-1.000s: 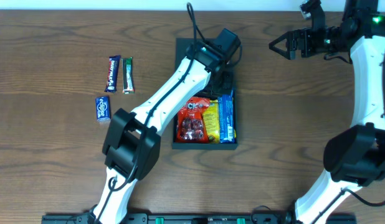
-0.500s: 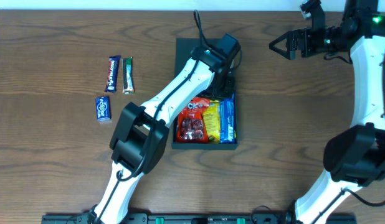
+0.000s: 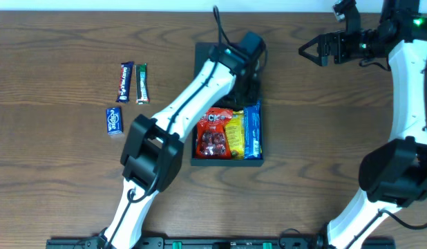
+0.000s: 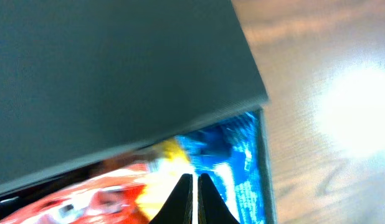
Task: Pack container
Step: 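Withdraw the left gripper to the green-wrapped bar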
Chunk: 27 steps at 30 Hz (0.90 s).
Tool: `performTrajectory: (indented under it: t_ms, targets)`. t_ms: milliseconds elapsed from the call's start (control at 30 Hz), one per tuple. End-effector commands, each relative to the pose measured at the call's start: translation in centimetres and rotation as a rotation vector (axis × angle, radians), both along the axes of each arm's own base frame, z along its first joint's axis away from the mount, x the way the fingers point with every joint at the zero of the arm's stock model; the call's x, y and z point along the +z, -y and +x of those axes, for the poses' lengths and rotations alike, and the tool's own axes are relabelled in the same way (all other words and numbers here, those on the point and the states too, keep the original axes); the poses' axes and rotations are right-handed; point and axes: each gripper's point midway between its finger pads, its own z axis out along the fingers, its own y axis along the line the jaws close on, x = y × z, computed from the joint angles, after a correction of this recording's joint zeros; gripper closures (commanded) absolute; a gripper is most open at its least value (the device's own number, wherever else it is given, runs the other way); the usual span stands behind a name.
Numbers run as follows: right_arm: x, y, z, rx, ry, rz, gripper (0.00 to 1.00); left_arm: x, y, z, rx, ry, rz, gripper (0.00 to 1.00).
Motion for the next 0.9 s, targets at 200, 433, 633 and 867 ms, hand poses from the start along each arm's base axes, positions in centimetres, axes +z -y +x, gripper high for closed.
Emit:
performTrajectory:
  t_ms: [200, 433, 633, 867]
  targets:
    - [0.7, 0.2, -0.8, 0.002, 0.005, -0.023, 0.02, 6.4, -14.3, 6.2, 0.379, 0.12, 0.112, 0.94]
    - [-1.0, -0.2, -1.2, 0.005, -0.048, -0.09, 0.07, 3.8, -21.6, 6.3, 0.523, 0.0, 0.132, 0.94]
    - [-4.4, -1.6, -2.1, 0.038, -0.129, -0.088, 0.05, 0.5, -23.9, 4.7, 0.551, -0.097, 0.166, 0.94]
    - [-6.2, -3.4, -2.9, 0.078, -0.165, -0.085, 0.02, 0.3, -29.2, 6.6, 0.589, -0.04, 0.158, 0.94]
